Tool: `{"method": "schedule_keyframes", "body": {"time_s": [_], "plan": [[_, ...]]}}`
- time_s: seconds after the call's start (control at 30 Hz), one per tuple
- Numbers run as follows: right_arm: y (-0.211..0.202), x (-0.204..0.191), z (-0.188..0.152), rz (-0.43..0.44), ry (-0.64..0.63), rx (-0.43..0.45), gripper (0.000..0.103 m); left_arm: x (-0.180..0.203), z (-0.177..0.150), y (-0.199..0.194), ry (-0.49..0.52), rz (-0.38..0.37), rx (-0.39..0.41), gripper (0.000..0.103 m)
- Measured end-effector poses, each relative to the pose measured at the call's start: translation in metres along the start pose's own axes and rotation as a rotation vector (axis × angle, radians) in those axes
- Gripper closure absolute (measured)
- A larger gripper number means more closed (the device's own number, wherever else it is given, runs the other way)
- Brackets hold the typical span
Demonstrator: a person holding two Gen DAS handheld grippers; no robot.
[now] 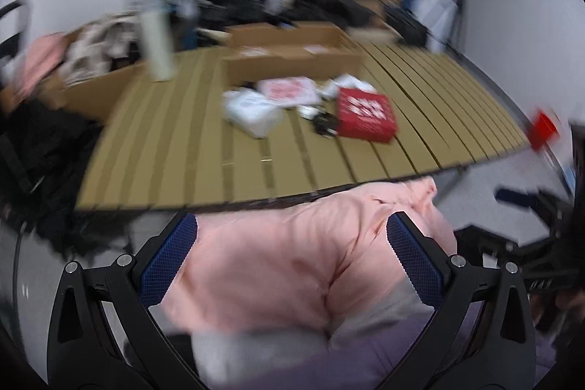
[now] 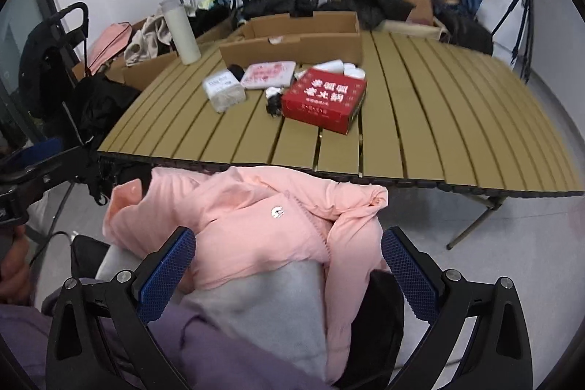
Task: Organize objects
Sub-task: 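Reach both grippers to the red box and grasp it with both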
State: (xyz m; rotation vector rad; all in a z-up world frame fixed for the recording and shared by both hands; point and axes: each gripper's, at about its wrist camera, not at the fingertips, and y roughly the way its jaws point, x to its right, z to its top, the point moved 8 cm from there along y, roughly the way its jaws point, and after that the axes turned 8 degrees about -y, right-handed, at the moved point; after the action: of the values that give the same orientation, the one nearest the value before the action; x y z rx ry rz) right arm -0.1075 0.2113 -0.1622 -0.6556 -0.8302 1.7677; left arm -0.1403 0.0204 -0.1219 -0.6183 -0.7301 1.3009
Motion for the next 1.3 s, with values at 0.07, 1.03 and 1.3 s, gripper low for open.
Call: {"method": "schedule_keyframes", "body": {"time_s": [0.07,1.03,1.3], "plan": [[0.013,0.013,0.01,-0.014,-0.019,0.003,0.009,0.009,0.018,0.039,0.071,-0.007,-0.03,0.0],[0.155,0.117,0.077,0.329,0.146,-0.164,0.075,0.1,0.068,0.181,-0.025,-0.46,-0.221,0.04],[0.158,0.129,0.081,0.16,0.26,-0.094,0.037,0.059,0.078,0.181,-0.005,-0.228,-0.126,0.039]]}}
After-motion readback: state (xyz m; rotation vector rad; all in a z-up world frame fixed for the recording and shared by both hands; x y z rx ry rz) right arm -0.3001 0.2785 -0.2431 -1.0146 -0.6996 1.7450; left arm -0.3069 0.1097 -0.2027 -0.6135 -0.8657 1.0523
